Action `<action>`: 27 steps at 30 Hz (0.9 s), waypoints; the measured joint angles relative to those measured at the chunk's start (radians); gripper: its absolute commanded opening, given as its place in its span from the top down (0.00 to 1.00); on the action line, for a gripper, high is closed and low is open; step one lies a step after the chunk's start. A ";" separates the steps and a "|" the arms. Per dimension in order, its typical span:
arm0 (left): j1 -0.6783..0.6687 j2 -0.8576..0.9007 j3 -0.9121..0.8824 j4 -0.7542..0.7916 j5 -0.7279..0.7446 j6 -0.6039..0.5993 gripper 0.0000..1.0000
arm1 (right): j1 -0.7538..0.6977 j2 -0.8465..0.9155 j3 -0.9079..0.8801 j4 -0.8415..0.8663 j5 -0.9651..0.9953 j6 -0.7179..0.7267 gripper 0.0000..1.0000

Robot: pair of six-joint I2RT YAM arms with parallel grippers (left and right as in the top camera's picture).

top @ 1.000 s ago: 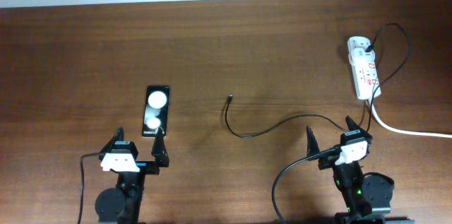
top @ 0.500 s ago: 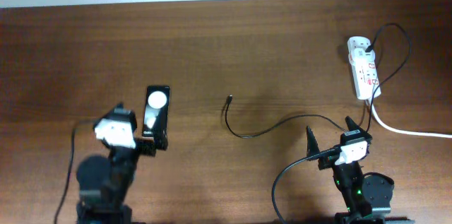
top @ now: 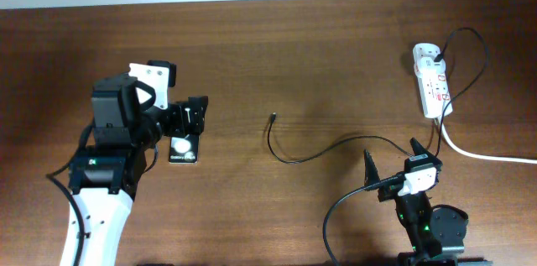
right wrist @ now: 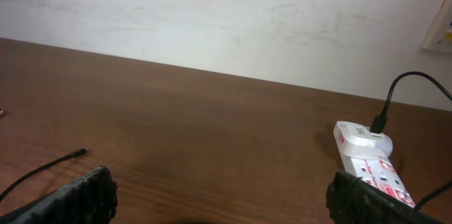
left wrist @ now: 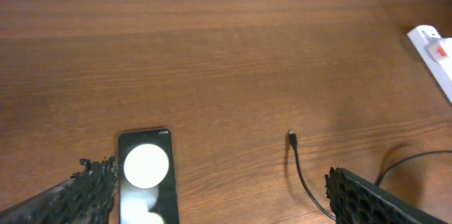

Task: Plug charger to phone and switch on socket
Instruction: 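Move the left gripper forward over the black phone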

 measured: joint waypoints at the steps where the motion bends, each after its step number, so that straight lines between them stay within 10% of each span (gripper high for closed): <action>1: 0.000 0.003 0.000 0.003 0.006 0.000 0.01 | 0.000 0.000 0.000 0.000 0.000 0.000 0.01; 27: -0.072 0.151 0.236 -0.132 -0.016 -0.085 0.01 | 0.000 0.000 0.000 0.000 0.000 0.000 0.01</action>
